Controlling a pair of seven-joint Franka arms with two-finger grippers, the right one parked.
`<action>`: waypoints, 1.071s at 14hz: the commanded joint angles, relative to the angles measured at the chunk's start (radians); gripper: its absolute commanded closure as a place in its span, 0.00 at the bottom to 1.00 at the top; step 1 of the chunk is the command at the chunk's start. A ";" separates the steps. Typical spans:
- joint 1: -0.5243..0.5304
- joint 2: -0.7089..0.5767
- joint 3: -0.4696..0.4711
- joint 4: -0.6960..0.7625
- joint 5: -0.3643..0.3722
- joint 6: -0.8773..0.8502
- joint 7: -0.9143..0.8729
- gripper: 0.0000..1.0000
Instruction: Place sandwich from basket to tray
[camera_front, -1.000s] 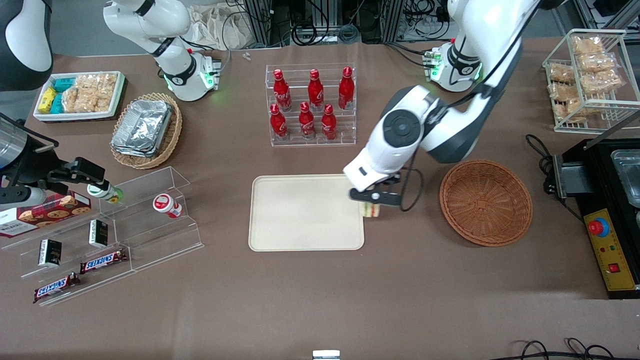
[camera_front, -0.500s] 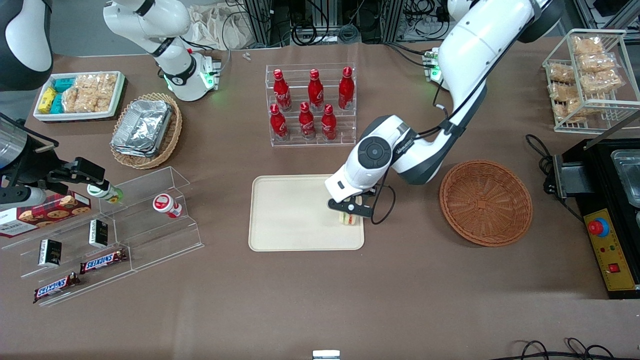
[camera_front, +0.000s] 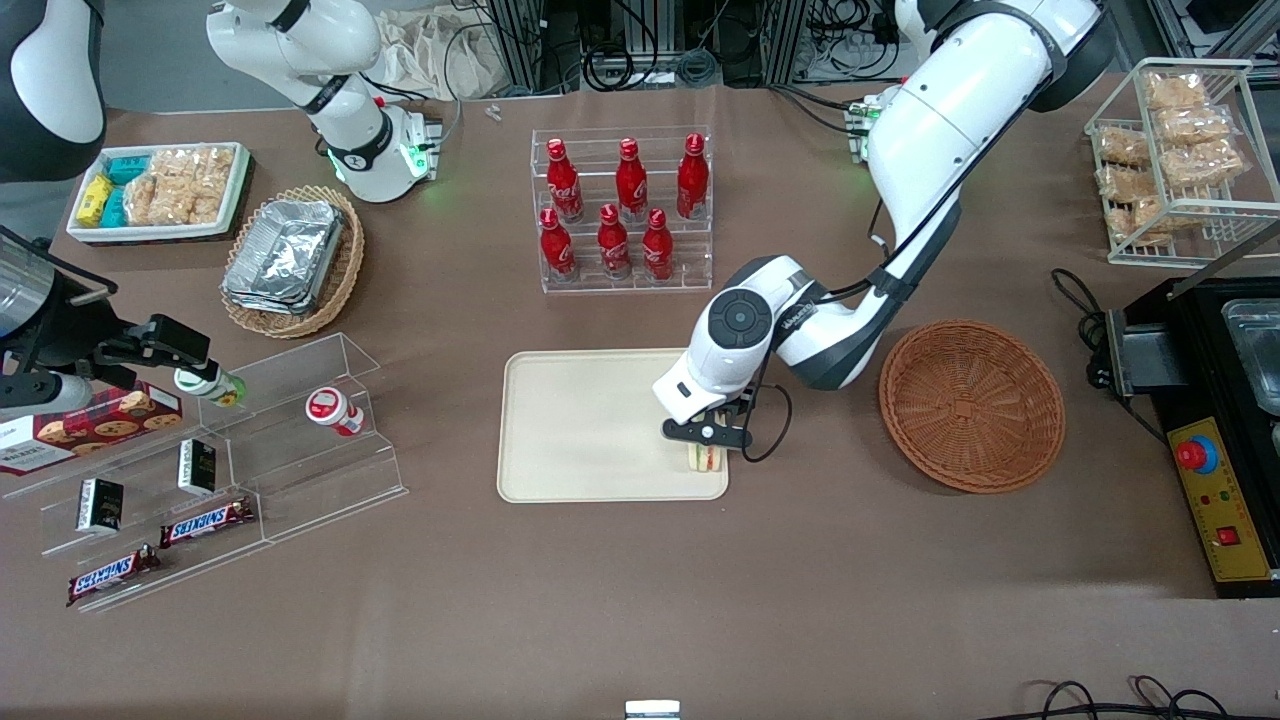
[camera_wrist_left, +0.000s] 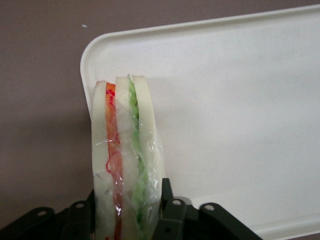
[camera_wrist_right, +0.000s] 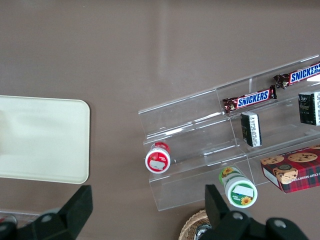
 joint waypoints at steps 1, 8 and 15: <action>0.001 -0.031 0.000 0.016 0.019 -0.016 -0.076 0.00; 0.192 -0.328 -0.037 -0.088 -0.103 -0.293 0.134 0.01; 0.422 -0.529 -0.035 -0.062 -0.142 -0.572 0.437 0.01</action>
